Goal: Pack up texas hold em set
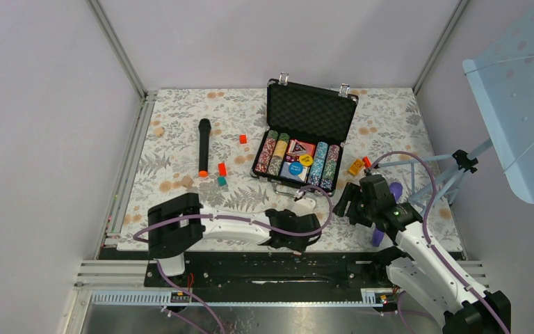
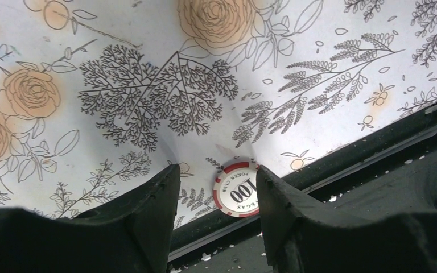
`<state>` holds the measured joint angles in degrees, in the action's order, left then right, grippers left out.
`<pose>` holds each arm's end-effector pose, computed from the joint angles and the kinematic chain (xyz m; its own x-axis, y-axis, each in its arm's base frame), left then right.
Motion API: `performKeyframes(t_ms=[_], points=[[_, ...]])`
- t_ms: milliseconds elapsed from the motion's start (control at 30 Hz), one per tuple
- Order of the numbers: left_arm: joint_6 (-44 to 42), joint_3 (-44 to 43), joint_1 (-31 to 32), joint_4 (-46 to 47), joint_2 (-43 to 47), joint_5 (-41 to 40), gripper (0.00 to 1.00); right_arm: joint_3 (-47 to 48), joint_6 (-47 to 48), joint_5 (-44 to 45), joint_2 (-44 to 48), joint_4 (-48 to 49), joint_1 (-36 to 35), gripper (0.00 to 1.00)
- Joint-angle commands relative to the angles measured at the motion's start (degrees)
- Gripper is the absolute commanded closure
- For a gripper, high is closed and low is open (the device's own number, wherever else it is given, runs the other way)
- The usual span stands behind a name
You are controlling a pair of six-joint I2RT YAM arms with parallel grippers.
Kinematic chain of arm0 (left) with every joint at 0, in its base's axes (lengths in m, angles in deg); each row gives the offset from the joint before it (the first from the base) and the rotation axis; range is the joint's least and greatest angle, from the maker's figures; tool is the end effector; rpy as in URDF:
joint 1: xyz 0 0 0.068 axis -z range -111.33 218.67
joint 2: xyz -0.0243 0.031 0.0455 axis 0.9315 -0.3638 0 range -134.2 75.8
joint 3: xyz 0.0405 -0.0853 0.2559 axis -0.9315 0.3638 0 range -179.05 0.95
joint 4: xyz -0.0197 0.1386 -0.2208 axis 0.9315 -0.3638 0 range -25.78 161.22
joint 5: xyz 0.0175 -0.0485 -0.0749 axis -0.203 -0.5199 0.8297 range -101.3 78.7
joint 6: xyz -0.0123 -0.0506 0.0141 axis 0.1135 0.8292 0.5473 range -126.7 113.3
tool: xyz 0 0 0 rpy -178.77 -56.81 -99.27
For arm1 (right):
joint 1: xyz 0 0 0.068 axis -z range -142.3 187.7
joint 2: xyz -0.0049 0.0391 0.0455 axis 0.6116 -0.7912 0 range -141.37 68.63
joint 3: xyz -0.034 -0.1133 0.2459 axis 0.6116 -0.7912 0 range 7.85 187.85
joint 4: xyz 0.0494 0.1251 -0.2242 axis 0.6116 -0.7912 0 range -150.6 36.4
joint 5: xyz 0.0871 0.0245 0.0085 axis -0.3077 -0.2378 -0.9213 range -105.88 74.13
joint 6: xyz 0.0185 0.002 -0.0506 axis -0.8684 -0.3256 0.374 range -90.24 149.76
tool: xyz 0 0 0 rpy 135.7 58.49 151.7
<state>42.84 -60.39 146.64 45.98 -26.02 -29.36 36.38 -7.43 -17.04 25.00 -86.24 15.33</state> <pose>0.0824 -0.3339 0.1601 -0.8106 0.3330 -0.4818 0.4416 0.8878 -0.1293 0.1429 0.0596 0.2087 -0.7830 0.3313 -0.5265 0.1004 0.9026 0.4186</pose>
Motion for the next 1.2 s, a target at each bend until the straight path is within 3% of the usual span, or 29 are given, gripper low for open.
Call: performKeyframes(t_ms=[0, 267, 567, 1167], points=[[-0.2, 3.9, -1.9, -1.9, 0.4, -0.8, 0.48, 0.5, 0.5, -0.8, 0.3, 1.0, 0.3, 0.28], [-1.8, 3.0, -2.9, -0.3, 3.0, 1.2, 0.47, 0.3, 0.5, -0.6, 0.4, 1.0, 0.3, 0.28], [-2.6, -1.2, 1.5, 0.1, 3.4, 1.8, 0.34, 0.4, 0.7, -0.7, 0.8, 1.0, 0.3, 0.27], [-3.9, -2.0, 3.9, -4.2, -2.4, -1.7, 0.35, 0.2, 1.2, -1.3, 0.5, 1.4, 0.3, 0.27]])
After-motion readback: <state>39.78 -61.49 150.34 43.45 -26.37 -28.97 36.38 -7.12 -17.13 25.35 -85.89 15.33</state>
